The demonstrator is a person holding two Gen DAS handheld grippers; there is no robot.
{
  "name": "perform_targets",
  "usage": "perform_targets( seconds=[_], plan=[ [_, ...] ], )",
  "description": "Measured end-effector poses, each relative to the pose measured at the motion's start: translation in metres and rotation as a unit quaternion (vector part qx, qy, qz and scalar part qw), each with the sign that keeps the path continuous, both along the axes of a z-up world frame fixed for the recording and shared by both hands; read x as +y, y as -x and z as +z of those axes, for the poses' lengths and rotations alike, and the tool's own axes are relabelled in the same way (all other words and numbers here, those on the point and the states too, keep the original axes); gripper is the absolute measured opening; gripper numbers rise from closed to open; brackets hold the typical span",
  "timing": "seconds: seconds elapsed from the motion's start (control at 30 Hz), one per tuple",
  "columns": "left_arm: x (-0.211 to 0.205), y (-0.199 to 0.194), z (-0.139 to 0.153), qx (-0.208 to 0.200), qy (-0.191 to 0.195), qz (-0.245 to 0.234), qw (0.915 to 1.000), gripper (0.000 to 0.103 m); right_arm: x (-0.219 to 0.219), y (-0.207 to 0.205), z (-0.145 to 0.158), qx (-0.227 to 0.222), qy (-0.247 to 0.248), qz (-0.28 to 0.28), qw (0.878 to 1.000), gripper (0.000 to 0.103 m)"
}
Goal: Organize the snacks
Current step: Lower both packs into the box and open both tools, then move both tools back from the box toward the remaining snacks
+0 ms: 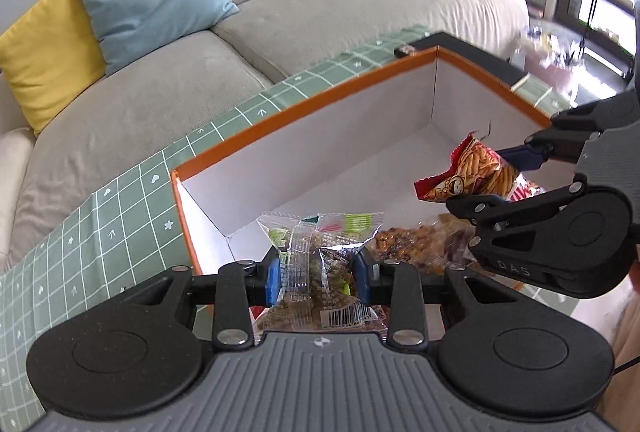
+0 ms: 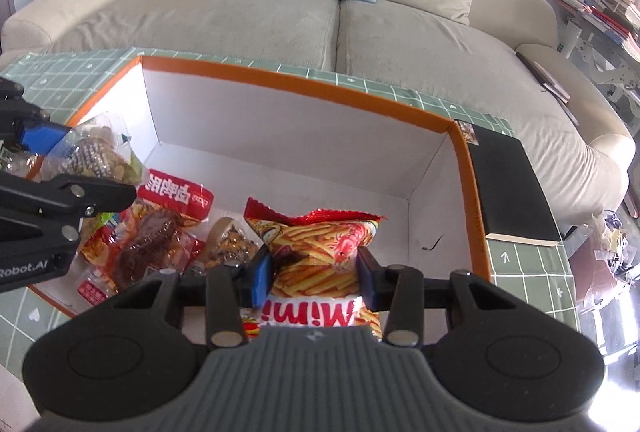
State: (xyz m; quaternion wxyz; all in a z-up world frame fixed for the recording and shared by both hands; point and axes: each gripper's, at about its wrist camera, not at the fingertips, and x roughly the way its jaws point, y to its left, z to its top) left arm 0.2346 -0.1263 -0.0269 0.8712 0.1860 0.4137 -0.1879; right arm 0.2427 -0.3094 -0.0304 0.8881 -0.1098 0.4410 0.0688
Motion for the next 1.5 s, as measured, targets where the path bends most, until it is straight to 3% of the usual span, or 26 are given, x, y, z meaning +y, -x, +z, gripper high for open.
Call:
perform_targets(
  seconds=[0.3,0.67,0.93,0.97,1.03,1.1,1.23,1.3,1.5],
  plan=[
    [-0.011,-0.009,-0.019,0.014,-0.043,-0.004,0.9990,0.040,-0.001,-0.010,-0.011,0.016,0.009,-0.004,1.000,0.041],
    [-0.005,-0.014,-0.033,0.039,-0.042,0.015,0.9982,0.042,0.001,-0.016,-0.015,0.022,0.026,-0.005,0.999,0.042],
    [-0.003,-0.007,-0.031,0.033,-0.040,0.010,0.9986,0.052,0.005,-0.015,-0.009,0.024,0.035,-0.005,0.999,0.050],
    [-0.002,-0.006,-0.029,0.029,-0.039,0.011,0.9988,0.054,0.006,-0.015,-0.008,0.024,0.036,-0.004,0.999,0.052],
    [-0.003,-0.004,-0.024,0.014,-0.035,0.011,0.9992,0.071,0.007,-0.013,-0.004,0.021,0.039,-0.003,0.999,0.059],
    [-0.002,0.000,-0.018,-0.001,-0.030,0.007,0.9995,0.076,0.006,-0.011,0.000,0.017,0.041,-0.004,0.999,0.064],
    [0.001,0.007,-0.005,-0.024,-0.022,0.004,0.9995,0.080,0.005,-0.006,0.010,0.014,0.036,-0.020,0.999,0.065],
    [0.006,0.012,0.003,-0.038,-0.013,0.010,0.9991,0.080,0.005,-0.002,0.018,0.005,0.027,-0.031,0.999,0.075],
    [0.034,0.028,0.027,-0.078,0.039,0.055,0.9947,0.081,0.013,0.019,0.043,-0.039,-0.014,-0.062,0.997,0.083]
  ],
)
